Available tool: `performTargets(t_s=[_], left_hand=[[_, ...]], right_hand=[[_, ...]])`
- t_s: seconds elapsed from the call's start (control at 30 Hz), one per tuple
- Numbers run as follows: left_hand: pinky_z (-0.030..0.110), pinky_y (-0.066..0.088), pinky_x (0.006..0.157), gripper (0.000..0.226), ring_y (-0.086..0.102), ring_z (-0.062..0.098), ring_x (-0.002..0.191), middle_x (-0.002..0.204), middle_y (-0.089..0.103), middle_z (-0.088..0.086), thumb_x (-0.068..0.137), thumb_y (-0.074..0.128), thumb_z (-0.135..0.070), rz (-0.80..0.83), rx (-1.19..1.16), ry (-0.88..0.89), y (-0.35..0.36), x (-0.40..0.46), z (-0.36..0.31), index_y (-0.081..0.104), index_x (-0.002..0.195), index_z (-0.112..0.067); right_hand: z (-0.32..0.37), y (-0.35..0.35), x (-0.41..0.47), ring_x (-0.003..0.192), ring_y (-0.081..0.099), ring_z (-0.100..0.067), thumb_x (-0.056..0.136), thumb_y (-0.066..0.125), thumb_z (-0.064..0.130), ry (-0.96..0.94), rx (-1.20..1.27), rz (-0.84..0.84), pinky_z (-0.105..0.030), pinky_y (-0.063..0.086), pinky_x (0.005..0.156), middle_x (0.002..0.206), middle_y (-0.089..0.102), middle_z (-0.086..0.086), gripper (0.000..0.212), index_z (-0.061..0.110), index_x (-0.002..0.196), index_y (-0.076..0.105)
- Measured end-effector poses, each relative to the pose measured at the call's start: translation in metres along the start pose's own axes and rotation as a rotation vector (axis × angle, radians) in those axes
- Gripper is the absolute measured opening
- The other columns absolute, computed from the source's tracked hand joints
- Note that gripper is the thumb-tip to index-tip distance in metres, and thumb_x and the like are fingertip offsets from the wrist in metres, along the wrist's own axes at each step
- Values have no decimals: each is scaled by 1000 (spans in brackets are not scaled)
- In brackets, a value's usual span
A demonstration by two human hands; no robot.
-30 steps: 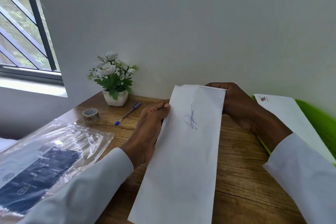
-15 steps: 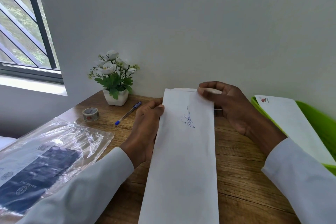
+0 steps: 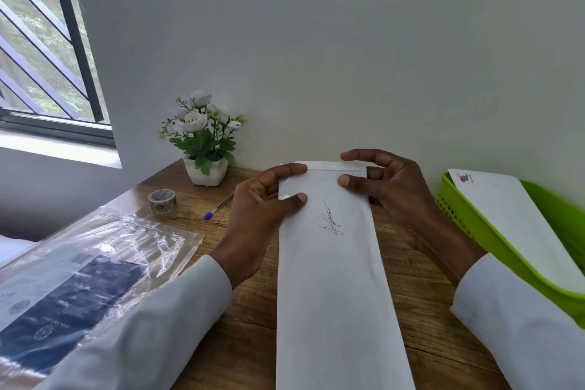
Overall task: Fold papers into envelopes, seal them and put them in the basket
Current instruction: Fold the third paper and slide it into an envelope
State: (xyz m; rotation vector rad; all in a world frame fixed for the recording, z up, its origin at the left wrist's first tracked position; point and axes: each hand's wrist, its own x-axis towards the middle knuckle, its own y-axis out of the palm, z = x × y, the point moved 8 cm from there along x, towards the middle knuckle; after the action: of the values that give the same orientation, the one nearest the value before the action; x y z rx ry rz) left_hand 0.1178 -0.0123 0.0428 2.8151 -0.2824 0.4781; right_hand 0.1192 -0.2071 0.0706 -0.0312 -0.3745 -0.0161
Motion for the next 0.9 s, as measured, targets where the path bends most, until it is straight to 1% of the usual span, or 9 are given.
performTargets(t_s=[0.07, 0.2, 0.27, 0.4, 0.57, 0.67, 0.7, 0.8, 0.9], left_hand=[[30, 58, 73, 42, 70, 17, 90, 105, 74, 5, 77, 69, 13, 22, 3, 7, -1, 2, 0, 73, 105, -17], [25, 57, 71, 42, 71, 13, 91, 103, 75, -3, 73, 74, 9, 48, 50, 29, -1, 3, -2, 76, 99, -23], [24, 57, 70, 38, 71, 13, 91, 102, 75, -3, 73, 77, 5, 23, 63, 40, -2, 3, -2, 76, 100, -22], [26, 59, 66, 29, 73, 16, 81, 91, 77, 2, 74, 79, -2, -48, 57, 37, -7, 4, -2, 74, 99, -16], [27, 59, 61, 23, 73, 20, 75, 85, 77, 7, 74, 80, -8, -95, 71, -27, -15, 5, 1, 71, 96, -10], [24, 55, 56, 12, 73, 17, 72, 83, 77, 5, 77, 78, -12, -63, 97, -76, -15, 5, 4, 74, 88, -11], [23, 54, 54, 9, 73, 15, 70, 81, 77, 5, 77, 78, -12, -56, 102, -83, -15, 5, 5, 75, 85, -11], [25, 56, 55, 12, 73, 17, 71, 82, 76, 5, 75, 79, -15, -35, 139, -81, -14, 5, 6, 75, 85, -10], [29, 60, 61, 14, 74, 19, 75, 82, 76, 5, 73, 82, -17, -19, 223, -21, -8, 3, 4, 76, 83, -10]], right_hand=[[1, 0, 0, 80, 75, -22, 72, 82, 3, -16, -1, -9, -28, 58, 64, 88, 78, -11, 28, 12, 98, 77], [-1, 6, -1, 77, 74, -16, 73, 81, 3, -4, -38, 29, -23, 57, 63, 85, 79, -7, 22, 9, 94, 78], [-2, 6, 0, 75, 73, -16, 72, 82, 5, 7, -63, 33, -22, 56, 62, 84, 79, -8, 20, 11, 91, 79], [-4, 7, 0, 74, 73, -18, 73, 83, 11, 33, -111, 54, -26, 59, 63, 83, 78, -11, 14, 9, 86, 79], [-8, 5, 2, 72, 71, -18, 79, 80, 22, 73, -227, 80, -31, 60, 66, 79, 76, -11, 13, 9, 82, 77], [-7, 3, 2, 72, 72, -14, 81, 78, 21, 55, -296, 86, -25, 59, 63, 80, 77, -5, 10, 11, 83, 78], [-7, 3, 3, 75, 72, -13, 81, 78, 21, 42, -329, 82, -24, 58, 65, 83, 78, -2, 9, 12, 84, 79], [0, 8, 3, 90, 70, -7, 83, 77, 21, -45, -465, 85, -23, 55, 81, 93, 77, 6, 8, 18, 89, 79], [5, 26, 0, 93, 69, -2, 82, 78, 24, -97, -528, 138, -27, 52, 88, 93, 76, 11, 6, 25, 88, 79]])
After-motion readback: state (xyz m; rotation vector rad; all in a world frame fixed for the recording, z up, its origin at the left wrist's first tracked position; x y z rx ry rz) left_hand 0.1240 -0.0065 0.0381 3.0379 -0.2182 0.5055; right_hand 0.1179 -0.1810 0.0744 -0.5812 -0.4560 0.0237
